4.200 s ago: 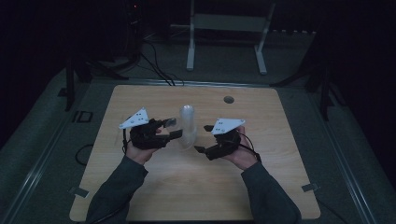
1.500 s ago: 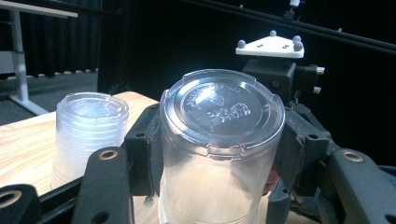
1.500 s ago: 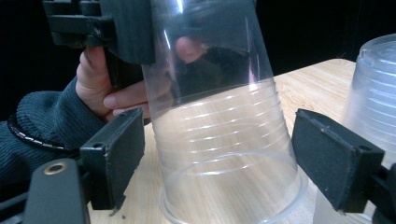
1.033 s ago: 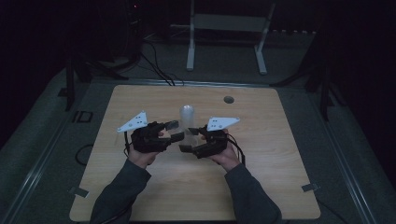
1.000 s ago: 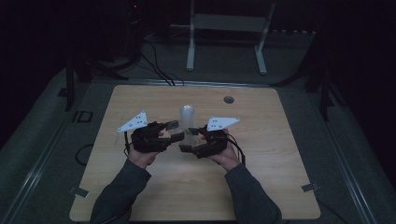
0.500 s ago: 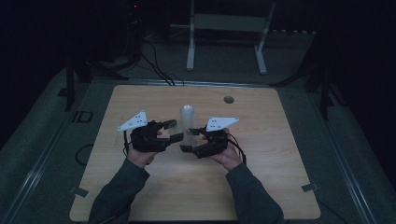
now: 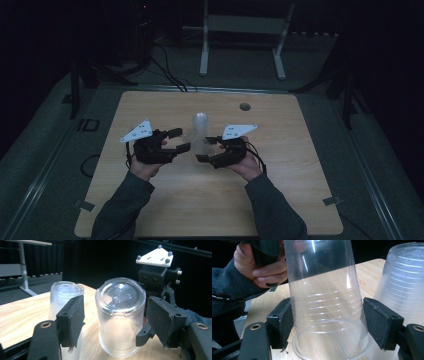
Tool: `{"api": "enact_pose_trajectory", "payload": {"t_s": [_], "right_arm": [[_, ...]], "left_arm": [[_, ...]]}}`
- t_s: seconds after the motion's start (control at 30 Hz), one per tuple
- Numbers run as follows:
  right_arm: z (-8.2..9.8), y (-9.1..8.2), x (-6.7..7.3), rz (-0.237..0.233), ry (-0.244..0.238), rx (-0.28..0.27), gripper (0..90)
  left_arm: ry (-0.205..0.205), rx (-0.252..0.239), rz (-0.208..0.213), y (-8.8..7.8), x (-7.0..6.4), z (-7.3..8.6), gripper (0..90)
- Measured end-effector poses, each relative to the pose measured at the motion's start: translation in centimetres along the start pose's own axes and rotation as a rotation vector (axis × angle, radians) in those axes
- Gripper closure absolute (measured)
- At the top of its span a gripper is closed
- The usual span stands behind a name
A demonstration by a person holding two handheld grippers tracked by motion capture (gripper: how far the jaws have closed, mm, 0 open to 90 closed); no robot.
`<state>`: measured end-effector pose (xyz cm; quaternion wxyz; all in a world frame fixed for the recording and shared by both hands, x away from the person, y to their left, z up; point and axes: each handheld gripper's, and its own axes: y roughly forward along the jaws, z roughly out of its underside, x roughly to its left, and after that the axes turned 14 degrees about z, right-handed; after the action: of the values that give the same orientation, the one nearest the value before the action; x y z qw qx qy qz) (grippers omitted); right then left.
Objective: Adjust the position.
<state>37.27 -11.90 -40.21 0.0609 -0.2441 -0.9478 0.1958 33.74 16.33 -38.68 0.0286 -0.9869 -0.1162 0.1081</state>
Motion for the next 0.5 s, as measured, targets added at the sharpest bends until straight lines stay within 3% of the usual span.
{"api": "enact_pose_trajectory", "payload": {"t_s": [0.5], "right_arm": [[-0.14, -0.23, -0.14, 0.032, -0.062, 0.059, 27.9]], "left_arm": [[0.015, 0.032, -0.043, -0.27, -0.27, 0.58, 31.2]]}}
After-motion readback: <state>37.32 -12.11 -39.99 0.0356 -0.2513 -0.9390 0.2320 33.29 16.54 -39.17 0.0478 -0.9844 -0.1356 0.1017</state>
